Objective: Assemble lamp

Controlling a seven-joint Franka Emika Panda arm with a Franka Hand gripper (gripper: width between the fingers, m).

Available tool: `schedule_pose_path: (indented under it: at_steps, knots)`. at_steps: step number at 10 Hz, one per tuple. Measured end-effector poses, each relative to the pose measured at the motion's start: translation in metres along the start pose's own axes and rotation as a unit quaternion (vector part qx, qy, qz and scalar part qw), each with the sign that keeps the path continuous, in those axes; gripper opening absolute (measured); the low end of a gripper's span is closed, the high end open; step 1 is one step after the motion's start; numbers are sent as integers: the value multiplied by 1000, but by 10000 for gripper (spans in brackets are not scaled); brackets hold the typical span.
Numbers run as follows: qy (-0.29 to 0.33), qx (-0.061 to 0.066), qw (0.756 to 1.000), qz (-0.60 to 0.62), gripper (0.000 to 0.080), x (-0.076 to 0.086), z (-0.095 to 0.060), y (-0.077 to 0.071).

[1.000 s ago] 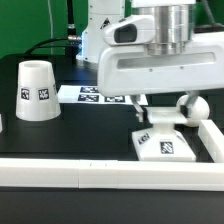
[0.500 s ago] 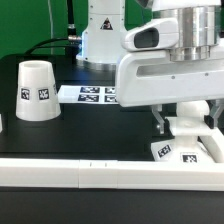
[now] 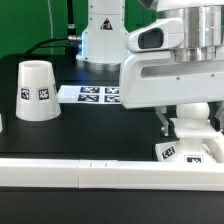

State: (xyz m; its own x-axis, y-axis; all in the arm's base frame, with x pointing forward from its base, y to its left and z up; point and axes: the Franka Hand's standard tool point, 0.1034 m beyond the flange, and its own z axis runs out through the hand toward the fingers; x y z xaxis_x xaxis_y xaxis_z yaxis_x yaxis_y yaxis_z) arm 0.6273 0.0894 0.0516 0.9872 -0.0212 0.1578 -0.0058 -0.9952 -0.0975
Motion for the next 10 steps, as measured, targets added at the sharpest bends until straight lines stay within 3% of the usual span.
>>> schedule_pose_path:
  at_steps: [2,5,6,7,10]
  knots:
    - [0,0,1000,-1,683,0,0,0]
    - [0,0,1000,-2,694,-1,0,0]
    - [1,0,1000,6,698,-14,-6,2]
    - [-10,-1,1000,18,699,-37,-16,2]
    - [-29,5,998,51,699,-80,-34,-10]
